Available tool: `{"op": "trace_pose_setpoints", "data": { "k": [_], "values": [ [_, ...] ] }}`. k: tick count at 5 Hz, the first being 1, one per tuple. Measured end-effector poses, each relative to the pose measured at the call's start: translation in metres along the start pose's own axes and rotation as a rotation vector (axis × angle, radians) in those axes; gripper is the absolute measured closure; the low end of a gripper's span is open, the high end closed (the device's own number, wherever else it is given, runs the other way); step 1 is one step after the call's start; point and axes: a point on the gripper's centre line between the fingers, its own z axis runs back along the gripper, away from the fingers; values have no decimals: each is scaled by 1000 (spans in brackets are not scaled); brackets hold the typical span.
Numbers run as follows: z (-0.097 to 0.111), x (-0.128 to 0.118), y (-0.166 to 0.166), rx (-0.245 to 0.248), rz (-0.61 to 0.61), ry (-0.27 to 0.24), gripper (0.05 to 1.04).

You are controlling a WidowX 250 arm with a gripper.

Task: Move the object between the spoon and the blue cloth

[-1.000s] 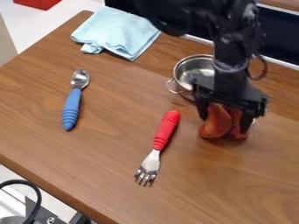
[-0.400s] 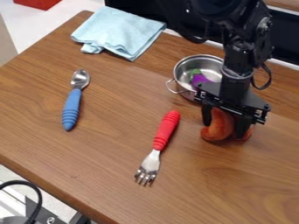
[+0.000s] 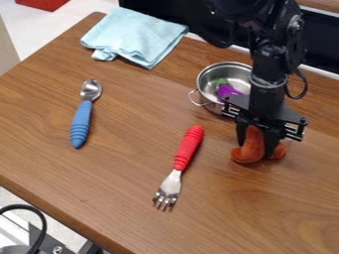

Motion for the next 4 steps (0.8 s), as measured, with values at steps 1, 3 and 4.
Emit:
{"op": "trace_pose_setpoints", "data": {
  "k": [1, 3, 4],
  "values": [
    [21, -2, 0, -44, 39, -33, 670],
    [74, -10, 15, -146, 109, -62, 670],
    [83, -24, 40, -137, 125, -37, 670]
  ]
}}
